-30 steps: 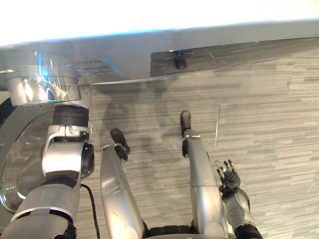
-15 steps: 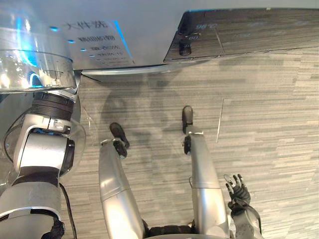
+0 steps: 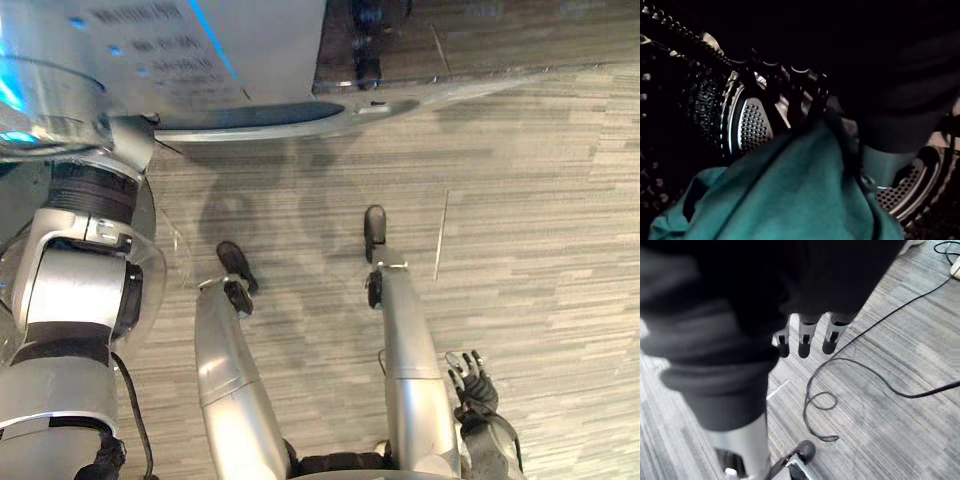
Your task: Pick up the laundry basket with both hands and put the clothes into the washing machine.
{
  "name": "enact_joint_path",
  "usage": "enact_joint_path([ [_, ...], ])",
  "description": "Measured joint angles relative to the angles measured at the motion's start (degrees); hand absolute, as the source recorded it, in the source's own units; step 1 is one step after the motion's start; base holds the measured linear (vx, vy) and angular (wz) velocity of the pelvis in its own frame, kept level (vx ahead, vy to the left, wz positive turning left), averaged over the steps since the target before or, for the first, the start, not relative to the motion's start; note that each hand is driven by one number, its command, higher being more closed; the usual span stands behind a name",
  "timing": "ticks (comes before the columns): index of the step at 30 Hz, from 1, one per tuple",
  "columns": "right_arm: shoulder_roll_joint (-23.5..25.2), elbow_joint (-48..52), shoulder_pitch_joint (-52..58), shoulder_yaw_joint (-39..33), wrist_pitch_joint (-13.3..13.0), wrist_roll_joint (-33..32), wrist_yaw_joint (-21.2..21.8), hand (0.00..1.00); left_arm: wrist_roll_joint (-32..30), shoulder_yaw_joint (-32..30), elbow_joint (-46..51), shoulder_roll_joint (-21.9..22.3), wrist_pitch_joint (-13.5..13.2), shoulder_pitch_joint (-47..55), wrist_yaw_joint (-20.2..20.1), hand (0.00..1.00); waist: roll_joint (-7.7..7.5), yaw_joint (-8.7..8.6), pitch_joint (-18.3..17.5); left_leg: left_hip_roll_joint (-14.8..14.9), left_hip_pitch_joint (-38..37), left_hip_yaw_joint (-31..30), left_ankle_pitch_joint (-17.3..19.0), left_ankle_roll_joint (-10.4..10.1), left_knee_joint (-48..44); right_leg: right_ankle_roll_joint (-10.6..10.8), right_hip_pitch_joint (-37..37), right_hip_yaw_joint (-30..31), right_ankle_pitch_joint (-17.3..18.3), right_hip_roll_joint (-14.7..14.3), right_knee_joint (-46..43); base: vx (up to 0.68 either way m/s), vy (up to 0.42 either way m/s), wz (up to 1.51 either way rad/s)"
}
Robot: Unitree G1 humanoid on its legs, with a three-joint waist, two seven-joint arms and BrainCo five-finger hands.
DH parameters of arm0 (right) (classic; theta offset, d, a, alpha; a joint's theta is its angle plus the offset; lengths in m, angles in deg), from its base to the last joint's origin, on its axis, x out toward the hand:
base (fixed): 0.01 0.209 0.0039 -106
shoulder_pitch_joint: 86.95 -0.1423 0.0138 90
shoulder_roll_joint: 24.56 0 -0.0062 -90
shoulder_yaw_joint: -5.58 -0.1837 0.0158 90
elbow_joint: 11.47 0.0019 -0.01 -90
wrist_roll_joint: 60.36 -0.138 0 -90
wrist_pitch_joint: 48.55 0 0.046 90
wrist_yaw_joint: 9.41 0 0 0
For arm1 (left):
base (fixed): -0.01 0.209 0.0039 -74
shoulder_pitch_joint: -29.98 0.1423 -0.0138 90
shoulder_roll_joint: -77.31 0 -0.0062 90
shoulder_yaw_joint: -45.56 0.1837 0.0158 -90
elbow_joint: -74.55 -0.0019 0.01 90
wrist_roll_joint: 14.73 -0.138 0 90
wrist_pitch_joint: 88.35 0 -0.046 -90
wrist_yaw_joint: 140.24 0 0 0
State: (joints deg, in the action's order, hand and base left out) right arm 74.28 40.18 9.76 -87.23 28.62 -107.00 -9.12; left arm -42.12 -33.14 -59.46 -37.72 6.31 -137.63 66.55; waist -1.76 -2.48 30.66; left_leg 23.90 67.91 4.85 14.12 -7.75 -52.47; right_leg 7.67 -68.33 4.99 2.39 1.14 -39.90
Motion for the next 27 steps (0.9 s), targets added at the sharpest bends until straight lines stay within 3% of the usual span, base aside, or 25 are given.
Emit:
enact_joint_path([
  [3,0.07,0.2,-0.01,0.02,0.42,0.04,0.0,0.0,2.54,-3.62,-2.6,0.01,-0.87,-1.23,-3.11,0.0,-0.02,-0.25,0.03,0.05,0.5,-0.06,-0.39,-0.2,0.33,-0.25,-0.63,0.06,-0.83,-0.23,0.5,0.0,0.041,-0.06],
  [5,0.29,0.53,-0.02,0.01,0.93,0.14,0.0,0.0,13.2,-5.39,-6.7,0.02,-2.35,-2.83,-6.58,0.0,-0.02,-0.47,0.03,0.27,0.5,-0.11,-0.8,-0.6,0.74,-0.37,-0.69,0.11,-1.46,-0.65,1.16,0.02,0.031,-0.1],
  [6,0.69,0.6,-0.04,-0.06,1.58,0.16,-0.12,0.0,28.9,-5.48,-9.1,0.02,-3.53,-4.2,-7.86,0.0,-0.02,-0.68,0.03,0.37,0.53,-0.09,-1.26,-0.52,1.27,-0.67,-0.74,0.15,-1.99,-0.92,1.79,0.02,0.025,-0.07],
  [7,0.93,0.61,-0.06,-0.09,1.98,0.16,-0.15,0.0,34.14,-5.73,-9.62,0.06,-3.81,-4.54,-8.39,0.0,-0.01,-0.86,0.03,0.37,0.53,0.0,-1.45,-0.53,1.59,-0.6,-0.75,0.15,-2.26,-0.93,2.14,0.0,0.0,0.0],
  [8,1.58,0.59,-0.1,-0.17,2.68,0.39,-0.4,0.0,49.74,-7.1,-9.65,0.14,-5.43,-4.66,-9.68,0.0,0.01,-1.41,0.07,0.36,0.56,0.01,-1.77,-0.45,1.95,-0.62,-0.77,0.1,-2.48,-0.97,2.41,0.0,0.0,0.0],
  [11,2.39,0.6,-0.11,-0.76,3.99,2.1,-1.96,0.0,81.06,-11.97,-9.18,0.27,-9.11,-5.25,-11.59,0.0,0.44,-2.23,0.31,0.36,0.55,0.01,-1.99,-0.65,2.03,-0.52,-0.8,0.15,-2.62,-1.03,2.47,0.02,0.018,-0.01],
  [14,2.41,1.21,-0.12,-0.89,4.19,3.0,-4.28,0.0,93.57,-15.95,-7.72,0.93,-13.68,-5.09,-9.86,0.0,0.47,-2.9,0.34,0.36,0.57,-0.13,-2.26,-0.76,1.99,-0.48,-0.84,0.05,-2.65,-1.08,2.24,0.05,0.035,-0.01],
  [18,2.26,4.05,-0.13,-0.94,3.64,4.06,-5.11,0.0,99.25,-19.3,-3.13,1.76,-18.24,-4.03,-7.14,0.0,0.55,-3.2,0.71,0.37,0.56,-0.16,-2.29,-0.79,1.77,-0.48,-0.92,0.02,-2.64,-1.12,2.01,0.06,0.036,-0.01],
  [23,1.95,4.27,-0.11,-1.27,2.96,4.11,-4.99,0.0,97.9,-19.31,-2.32,1.76,-19.45,-3.94,-6.69,0.0,0.57,-3.21,0.72,0.36,0.54,-0.21,-2.29,-0.78,1.24,-0.56,-1.01,-0.09,-2.37,-1.05,1.31,0.05,0.038,0.02],
  [26,1.51,4.24,-0.03,-1.89,2.66,4.49,-3.98,0.0,86.77,-19.18,-2.31,1.72,-18.1,-3.06,-6.72,0.0,0.59,-2.91,0.73,0.29,0.55,-0.35,-2.28,-0.78,0.6,-0.84,-1.36,-0.19,-1.6,-0.92,-0.2,0.05,0.037,0.06],
  [27,1.18,4.27,-0.04,-1.89,2.26,4.51,-3.43,0.0,78.82,-18.67,-1.59,1.69,-16.59,-2.08,-6.18,0.0,0.59,-2.85,0.73,0.26,0.54,-0.46,-2.28,-0.78,0.31,-0.91,-1.43,-0.22,-1.23,-0.87,-0.86,0.05,0.033,0.06],
])
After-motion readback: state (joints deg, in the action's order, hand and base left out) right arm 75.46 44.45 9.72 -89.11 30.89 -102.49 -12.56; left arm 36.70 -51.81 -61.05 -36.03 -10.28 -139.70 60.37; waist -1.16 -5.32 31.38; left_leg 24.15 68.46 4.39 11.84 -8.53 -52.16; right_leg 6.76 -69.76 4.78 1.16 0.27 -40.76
